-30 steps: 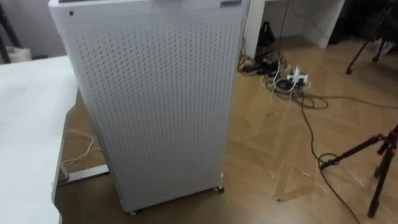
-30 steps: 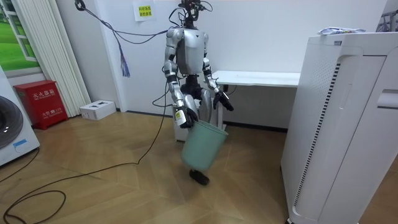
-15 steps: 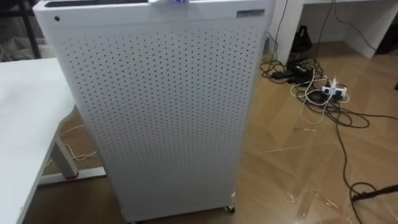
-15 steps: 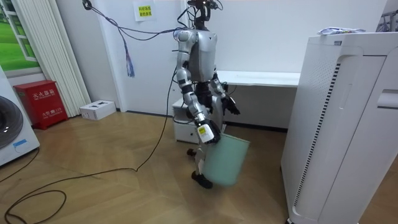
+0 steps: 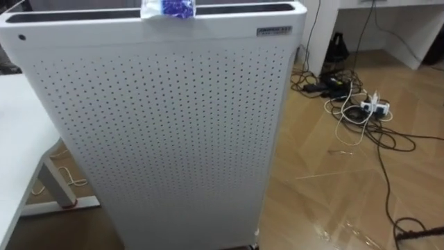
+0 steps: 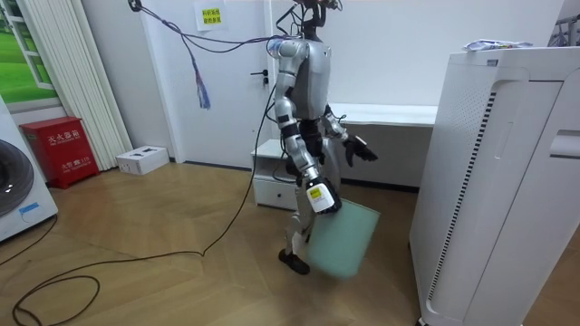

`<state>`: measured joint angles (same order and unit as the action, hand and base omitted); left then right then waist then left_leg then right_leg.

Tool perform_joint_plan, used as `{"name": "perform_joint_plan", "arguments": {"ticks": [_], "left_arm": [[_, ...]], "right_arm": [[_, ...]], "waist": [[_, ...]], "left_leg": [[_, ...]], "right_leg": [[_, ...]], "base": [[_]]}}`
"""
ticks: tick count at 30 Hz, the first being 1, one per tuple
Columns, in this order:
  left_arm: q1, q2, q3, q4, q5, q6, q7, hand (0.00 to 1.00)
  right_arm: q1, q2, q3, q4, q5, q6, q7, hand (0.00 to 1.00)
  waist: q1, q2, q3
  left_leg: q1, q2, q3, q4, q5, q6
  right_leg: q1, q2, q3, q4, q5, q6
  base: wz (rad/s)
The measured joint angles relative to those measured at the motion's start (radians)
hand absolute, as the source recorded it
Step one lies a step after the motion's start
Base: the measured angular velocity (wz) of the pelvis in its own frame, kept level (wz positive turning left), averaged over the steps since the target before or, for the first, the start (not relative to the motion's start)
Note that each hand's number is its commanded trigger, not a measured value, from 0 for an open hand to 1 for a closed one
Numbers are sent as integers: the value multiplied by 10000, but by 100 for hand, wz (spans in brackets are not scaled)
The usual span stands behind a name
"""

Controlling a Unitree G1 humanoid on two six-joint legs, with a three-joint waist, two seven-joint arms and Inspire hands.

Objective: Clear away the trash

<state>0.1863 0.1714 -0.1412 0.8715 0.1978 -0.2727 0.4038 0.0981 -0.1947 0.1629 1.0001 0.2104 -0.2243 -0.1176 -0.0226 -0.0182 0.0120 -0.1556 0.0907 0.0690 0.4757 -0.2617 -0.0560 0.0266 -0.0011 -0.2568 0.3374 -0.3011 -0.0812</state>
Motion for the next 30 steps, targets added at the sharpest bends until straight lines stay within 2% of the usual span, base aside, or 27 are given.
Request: {"name": "perform_joint_plan", "arguments": {"ticks": [2, 4, 8, 10, 14, 16, 22, 27, 29, 30], "left_arm": [[-31, 35, 1, -468, 245, -191, 331, 0], [29, 126, -2, -1541, 518, -316, 671, 0], [-72, 233, 98, -2857, 1318, -907, 1303, 0], [-63, 310, 111, -3575, 1929, -1236, 1899, 0], [-68, 456, 290, -5005, 2801, -1336, 2647, 0], [-175, 457, 517, -5590, 3085, -1719, 3104, 0], [-290, 610, 615, -6439, 3531, -1855, 3705, 0], [-487, 651, 592, -6977, 3657, -1935, 3764, 0], [-683, 649, 600, -7021, 3722, -1938, 3772, 0], [-827, 647, 616, -7038, 3861, -1936, 3804, 0]], "right_arm": [[-102, -8, 4, 48, -56, -51, 1, 100], [-99, -14, -10, 48, -71, -174, 46, 100], [-113, 52, -200, 16, -70, -291, 113, 100], [-124, 31, -306, 4, -57, -291, 64, 100], [-115, 22, -331, 41, -72, -271, -6, 100], [-116, 16, -388, 28, -190, -269, 27, 100], [-122, 14, -606, 20, -490, -269, 137, 100], [-142, 0, -682, 21, -534, -269, 307, 100], [-102, 17, -692, 23, -542, -262, 328, 100], [-96, 12, -698, 17, -561, -267, 344, 100]], "waist": [[10, 79, -14], [-67, 74, -2], [11, 119, 5], [63, 135, 2], [111, 67, 48], [263, 56, 51], [275, 31, 35], [271, 42, 22], [315, 91, -4], [368, 238, 0]], "left_leg": [[77, -54, 3, -113, 12, 20], [251, -200, -46, -389, 150, 58], [289, -209, -42, -474, 165, 45], [316, -259, -147, -526, 184, 32], [304, -317, -187, -659, 261, 37], [321, -341, -174, -690, 266, 38], [567, -432, -276, -1036, 278, 20], [977, -510, -311, -1427, 282, 18], [1323, -486, -624, -1849, 414, -6], [1600, -267, -1325, -2215, 541, -23]], "right_leg": [[163, -19, -26, -244, 21, 74], [279, -122, -87, -318, 9, 114], [419, -122, -182, -441, 11, 119], [470, -126, -217, -479, 9, 122], [401, -146, -250, -629, 14, 139], [397, -163, -208, -653, 6, 155], [647, -163, -206, -859, 38, 206], [1028, -160, -45, -1164, 88, 279], [822, -165, -89, -635, 101, 303], [242, -184, -10, 450, 75, 582]], "base": [[7], [13], [4], [6], [5], [-5], [2], [2], [-12], [-54]]}}
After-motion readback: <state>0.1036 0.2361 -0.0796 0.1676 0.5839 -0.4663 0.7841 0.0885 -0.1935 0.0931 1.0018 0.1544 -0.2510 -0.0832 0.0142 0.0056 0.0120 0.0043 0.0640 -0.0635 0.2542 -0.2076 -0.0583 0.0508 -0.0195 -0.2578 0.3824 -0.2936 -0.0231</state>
